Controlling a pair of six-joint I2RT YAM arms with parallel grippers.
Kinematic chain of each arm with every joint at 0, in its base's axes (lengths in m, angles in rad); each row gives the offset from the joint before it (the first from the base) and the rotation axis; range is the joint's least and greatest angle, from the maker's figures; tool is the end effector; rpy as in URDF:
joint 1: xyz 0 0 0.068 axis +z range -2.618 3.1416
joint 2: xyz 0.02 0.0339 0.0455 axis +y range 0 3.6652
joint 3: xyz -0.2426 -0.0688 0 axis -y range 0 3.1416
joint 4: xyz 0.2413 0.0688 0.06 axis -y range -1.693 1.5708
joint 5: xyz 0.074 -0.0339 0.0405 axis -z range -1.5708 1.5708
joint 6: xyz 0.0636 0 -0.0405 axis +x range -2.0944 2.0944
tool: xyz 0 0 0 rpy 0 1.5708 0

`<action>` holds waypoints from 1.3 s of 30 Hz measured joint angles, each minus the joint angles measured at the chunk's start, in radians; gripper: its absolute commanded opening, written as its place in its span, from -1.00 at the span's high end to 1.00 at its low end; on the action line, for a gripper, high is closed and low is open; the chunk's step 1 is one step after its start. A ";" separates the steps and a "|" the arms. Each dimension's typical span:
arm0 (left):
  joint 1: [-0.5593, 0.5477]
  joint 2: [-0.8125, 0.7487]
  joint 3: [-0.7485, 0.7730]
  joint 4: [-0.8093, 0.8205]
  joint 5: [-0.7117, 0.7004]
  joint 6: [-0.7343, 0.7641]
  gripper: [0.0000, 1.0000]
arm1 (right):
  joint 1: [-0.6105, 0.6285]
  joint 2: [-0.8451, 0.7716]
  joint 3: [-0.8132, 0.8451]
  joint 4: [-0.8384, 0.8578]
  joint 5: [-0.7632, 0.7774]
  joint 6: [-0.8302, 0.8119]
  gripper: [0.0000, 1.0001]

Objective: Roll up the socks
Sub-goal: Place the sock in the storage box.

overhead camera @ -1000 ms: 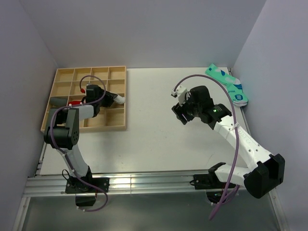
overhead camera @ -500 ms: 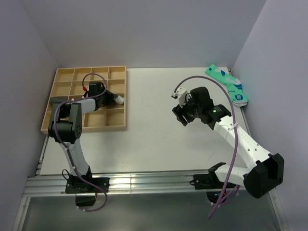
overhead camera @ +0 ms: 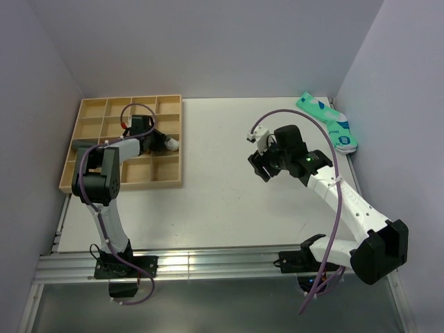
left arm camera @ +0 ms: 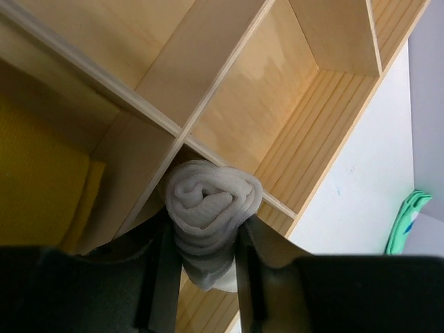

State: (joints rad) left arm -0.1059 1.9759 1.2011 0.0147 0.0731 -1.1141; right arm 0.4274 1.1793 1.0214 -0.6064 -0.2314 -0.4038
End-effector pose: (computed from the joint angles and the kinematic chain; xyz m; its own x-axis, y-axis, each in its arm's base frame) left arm 0.4267 -0.0500 0.1158 -0.4440 -0.8530 -0.2744 -0.5452 0.5002 -0.6727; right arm 0.2426 0.1265 0.2650 -0.3614 -0.5849 -0.7262 -0.7570 0.6387 -0.1377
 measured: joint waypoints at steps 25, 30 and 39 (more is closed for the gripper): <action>-0.037 -0.072 0.005 -0.118 -0.155 0.082 -0.11 | -0.002 0.033 0.002 -0.020 -0.034 -0.014 -0.38; -0.036 -0.098 -0.003 -0.147 -0.162 0.089 -0.13 | -0.003 0.038 0.008 -0.027 -0.048 -0.014 -0.39; -0.034 -0.165 -0.038 -0.178 -0.177 0.117 -0.18 | -0.003 0.038 0.011 -0.038 -0.051 -0.014 -0.40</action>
State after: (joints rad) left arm -0.1398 1.8107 1.1633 -0.1635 -0.1043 -0.9966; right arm 0.4244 1.2175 1.0328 -0.6441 -0.2825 -0.4175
